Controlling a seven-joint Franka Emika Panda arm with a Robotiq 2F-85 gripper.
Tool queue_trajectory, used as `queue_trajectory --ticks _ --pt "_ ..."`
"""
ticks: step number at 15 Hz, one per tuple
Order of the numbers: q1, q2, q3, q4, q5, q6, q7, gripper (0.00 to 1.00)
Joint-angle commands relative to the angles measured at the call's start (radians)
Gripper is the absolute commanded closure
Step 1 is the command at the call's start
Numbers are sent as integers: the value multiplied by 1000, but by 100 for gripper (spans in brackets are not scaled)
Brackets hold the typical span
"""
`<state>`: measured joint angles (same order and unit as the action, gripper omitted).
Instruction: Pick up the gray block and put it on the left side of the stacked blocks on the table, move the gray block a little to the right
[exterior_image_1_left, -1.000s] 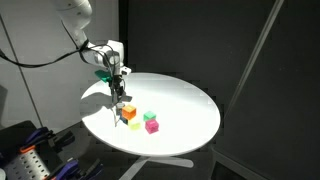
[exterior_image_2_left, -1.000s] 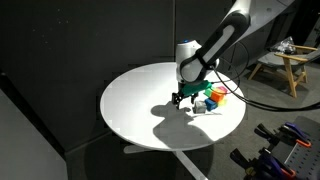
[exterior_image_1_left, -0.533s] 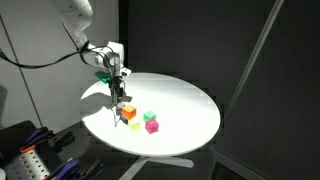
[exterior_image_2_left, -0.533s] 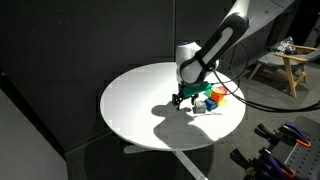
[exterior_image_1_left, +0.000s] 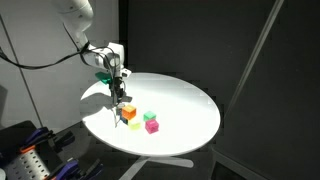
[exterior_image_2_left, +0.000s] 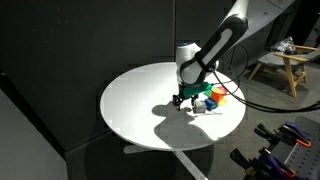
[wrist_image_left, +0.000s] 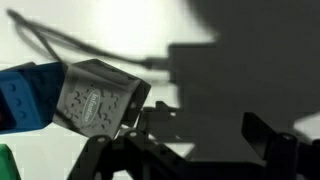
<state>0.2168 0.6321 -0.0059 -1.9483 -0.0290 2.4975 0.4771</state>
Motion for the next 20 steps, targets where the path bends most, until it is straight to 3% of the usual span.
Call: queue_trajectory --ticks 1,5,10,20 --pt "-8 9 -1 20 23 -2 -39 7" --pt "-13 6 -2 19 23 -3 -45 9" --pt "-19 1 -6 14 23 -4 -48 0" --pt "-31 -3 -18 9 20 -10 -51 0"
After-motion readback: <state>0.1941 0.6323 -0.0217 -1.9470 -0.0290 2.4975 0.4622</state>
